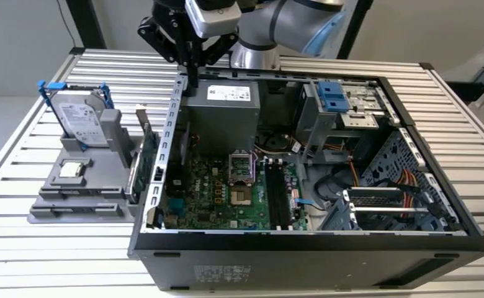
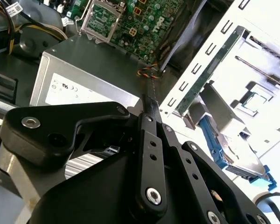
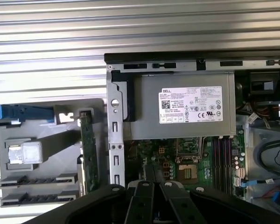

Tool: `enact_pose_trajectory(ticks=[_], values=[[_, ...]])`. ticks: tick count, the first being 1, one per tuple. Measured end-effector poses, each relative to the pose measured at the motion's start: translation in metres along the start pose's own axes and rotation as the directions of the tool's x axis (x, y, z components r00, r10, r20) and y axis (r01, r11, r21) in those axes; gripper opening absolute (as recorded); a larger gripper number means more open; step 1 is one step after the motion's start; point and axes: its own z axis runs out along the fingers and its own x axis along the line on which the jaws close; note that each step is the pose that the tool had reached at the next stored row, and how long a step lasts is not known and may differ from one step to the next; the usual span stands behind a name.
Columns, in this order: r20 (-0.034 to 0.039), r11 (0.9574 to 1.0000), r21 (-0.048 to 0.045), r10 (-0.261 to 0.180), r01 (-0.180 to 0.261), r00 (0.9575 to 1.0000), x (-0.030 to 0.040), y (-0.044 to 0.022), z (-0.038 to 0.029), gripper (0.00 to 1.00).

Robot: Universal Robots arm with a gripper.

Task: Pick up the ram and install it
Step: 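Reach for the ram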

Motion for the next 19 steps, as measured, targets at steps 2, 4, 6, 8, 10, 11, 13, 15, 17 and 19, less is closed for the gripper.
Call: enact_pose_trajectory(ticks=[2,4,6,8,10,11,13,15,17,19], values=[[0.0,1.0,0.0,0.0,0.0,1.0,0.0016,-0.0002,-0.0001,0.0],[0.0,1.0,0.0001,0.0,0.0,1.0,0.0034,-0.0003,-0.0001,0.0],[0.0,1.0,0.0001,0.0,0.0,1.0,0.005,-0.0005,-0.0001,0.0],[0.0,1.0,0.0,0.0,0.0,1.0,0.0066,-0.0007,-0.0002,0.0],[0.0,1.0,0.0,0.0,0.0,1.0,0.0084,-0.0008,-0.0002,0.0],[0.0,1.0,0.0,0.0,0.0,1.0,0.0093,-0.0009,-0.0002,0.0],[0.0,1.0,0.0,0.0,0.0,1.0,0.0109,-0.0012,-0.0003,0.0],[0.0,1.0,0.0,0.0,0.0,1.0,0.0127,-0.0013,-0.0003,0.0],[0.0,1.0,0.0,0.0,0.0,1.0,0.0142,-0.0015,-0.0004,0.0],[0.0,1.0,0.0,0.0,0.0,1.0,0.0156,-0.0016,-0.0004,0.0]])
